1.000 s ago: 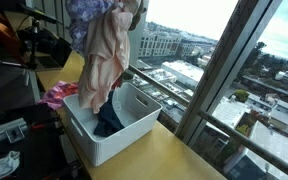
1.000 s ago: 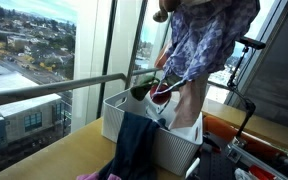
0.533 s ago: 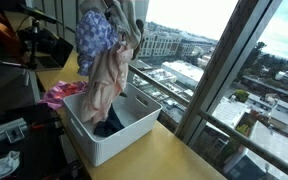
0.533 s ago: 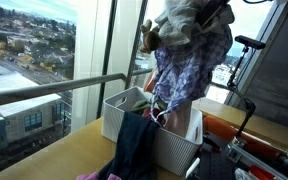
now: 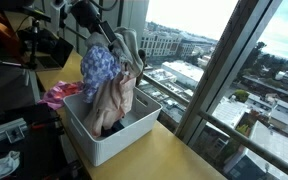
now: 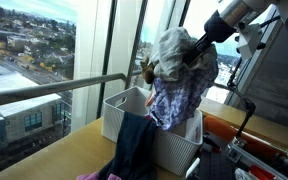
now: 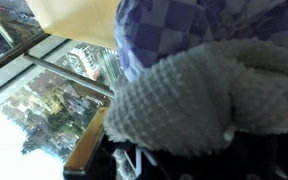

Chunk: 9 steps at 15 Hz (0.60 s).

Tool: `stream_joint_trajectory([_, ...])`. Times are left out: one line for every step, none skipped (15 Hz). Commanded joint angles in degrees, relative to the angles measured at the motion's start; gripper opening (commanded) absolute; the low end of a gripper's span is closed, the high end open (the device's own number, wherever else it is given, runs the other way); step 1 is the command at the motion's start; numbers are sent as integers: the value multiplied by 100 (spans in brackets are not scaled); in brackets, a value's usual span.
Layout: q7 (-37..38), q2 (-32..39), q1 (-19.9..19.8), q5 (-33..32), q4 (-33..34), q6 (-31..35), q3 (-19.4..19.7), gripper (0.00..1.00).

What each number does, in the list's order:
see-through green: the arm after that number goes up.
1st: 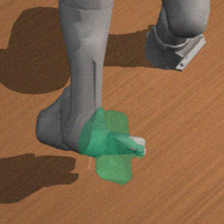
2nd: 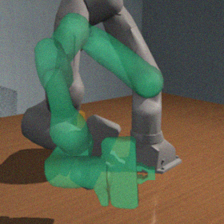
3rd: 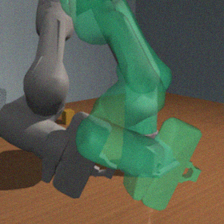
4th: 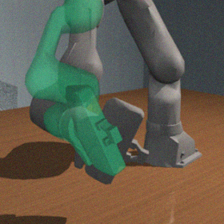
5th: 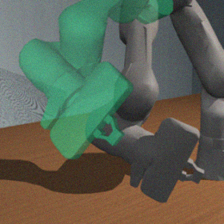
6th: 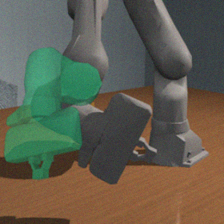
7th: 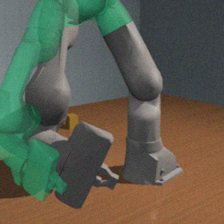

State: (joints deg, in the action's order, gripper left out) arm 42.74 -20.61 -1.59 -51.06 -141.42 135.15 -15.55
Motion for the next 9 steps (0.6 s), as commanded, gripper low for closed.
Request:
stream_joint_trajectory([1263,426,-37,-1086,32,-294,-188,42])
stream_joint_trajectory([693,239,229,-638,-80,-127,162,18])
stream_joint_trajectory([985,361,256,-850,-97,-176,157,23])
stream_joint_trajectory([1132,457,269,-943,-96,-189,156,32])
stream_joint_trajectory([1192,508,274,-973,-86,-190,154,38])
stream_joint_trajectory([1202,519,275,-980,-68,-190,153,42])
stream_joint_trajectory([1203,510,275,-984,-47,-200,152,42])
stream_joint_trajectory([1203,496,274,-986,-27,-206,151,42])
stream_joint_trajectory([1204,488,274,-988,-10,-213,150,42])
